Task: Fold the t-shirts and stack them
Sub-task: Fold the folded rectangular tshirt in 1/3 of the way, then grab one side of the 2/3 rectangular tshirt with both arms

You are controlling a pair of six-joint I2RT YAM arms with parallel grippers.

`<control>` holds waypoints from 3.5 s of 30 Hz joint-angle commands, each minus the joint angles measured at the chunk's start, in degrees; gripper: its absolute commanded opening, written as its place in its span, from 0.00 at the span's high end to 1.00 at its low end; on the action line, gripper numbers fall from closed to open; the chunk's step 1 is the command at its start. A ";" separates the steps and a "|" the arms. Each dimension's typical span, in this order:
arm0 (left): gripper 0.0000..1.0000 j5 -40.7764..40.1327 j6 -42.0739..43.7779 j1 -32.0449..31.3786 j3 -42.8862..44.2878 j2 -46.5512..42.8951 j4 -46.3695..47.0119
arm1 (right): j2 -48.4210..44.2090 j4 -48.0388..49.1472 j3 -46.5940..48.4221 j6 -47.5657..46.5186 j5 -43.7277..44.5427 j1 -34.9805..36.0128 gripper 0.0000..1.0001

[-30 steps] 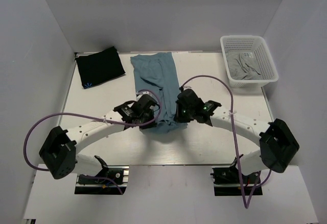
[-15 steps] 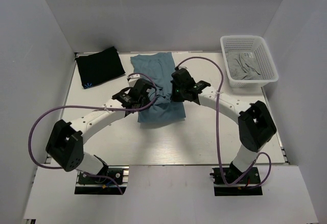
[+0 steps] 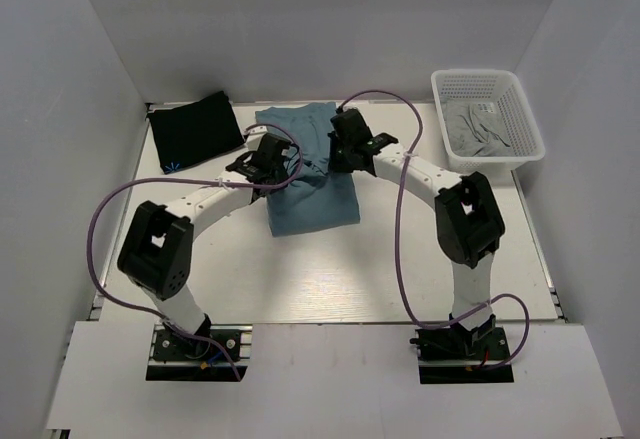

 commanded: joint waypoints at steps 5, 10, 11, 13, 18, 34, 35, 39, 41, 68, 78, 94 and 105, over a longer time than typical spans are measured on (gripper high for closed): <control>1.00 1.48 4.44 2.49 7.68 7.83 3.64 | 6.97 1.37 7.07 -2.85 -1.80 -1.99 1.00; 1.00 4.03 4.44 4.16 7.70 9.61 5.39 | 10.75 1.02 10.76 -3.20 -3.57 -3.22 1.00; 1.00 4.03 4.44 4.77 8.31 10.13 5.39 | 11.02 1.02 11.38 -3.38 -4.35 -3.92 1.00; 0.72 4.56 4.44 5.47 9.54 10.84 4.78 | 12.25 1.02 12.61 -3.29 -5.15 -4.01 0.96; 0.00 2.72 5.23 7.32 15.94 12.94 1.79 | 12.60 0.58 16.74 -5.05 -9.53 -5.33 0.38; 0.00 20.90 6.90 6.88 -11.00 -10.59 6.51 | -12.88 9.81 -20.76 -3.47 -17.10 -6.04 0.10; 0.00 21.69 6.90 6.36 -14.68 -12.96 7.14 | -15.24 10.07 -22.35 -3.47 -17.71 -6.30 0.10; 0.00 22.84 6.90 5.22 -19.71 -15.43 7.67 | -17.37 11.13 -30.34 -2.68 -16.67 -6.39 0.10; 0.00 24.24 8.73 5.21 -21.82 -15.44 10.46 | -17.11 12.18 -30.89 -2.50 -16.84 -6.47 0.10; 0.43 28.64 11.91 5.21 -26.84 -2.95 19.01 | -8.66 15.61 -31.06 -0.04 -22.64 -6.30 0.33; 0.50 26.01 10.24 5.21 -28.51 -4.63 17.00 | -9.20 16.05 -32.82 1.37 -21.15 -6.39 0.56; 0.43 26.70 7.69 4.69 -35.35 -9.91 17.32 | -11.13 16.58 -34.67 1.54 -20.45 -6.39 0.57; 0.45 21.00 6.37 4.69 -32.38 -4.54 19.19 | -9.90 16.84 -34.05 1.19 -21.50 -6.30 0.57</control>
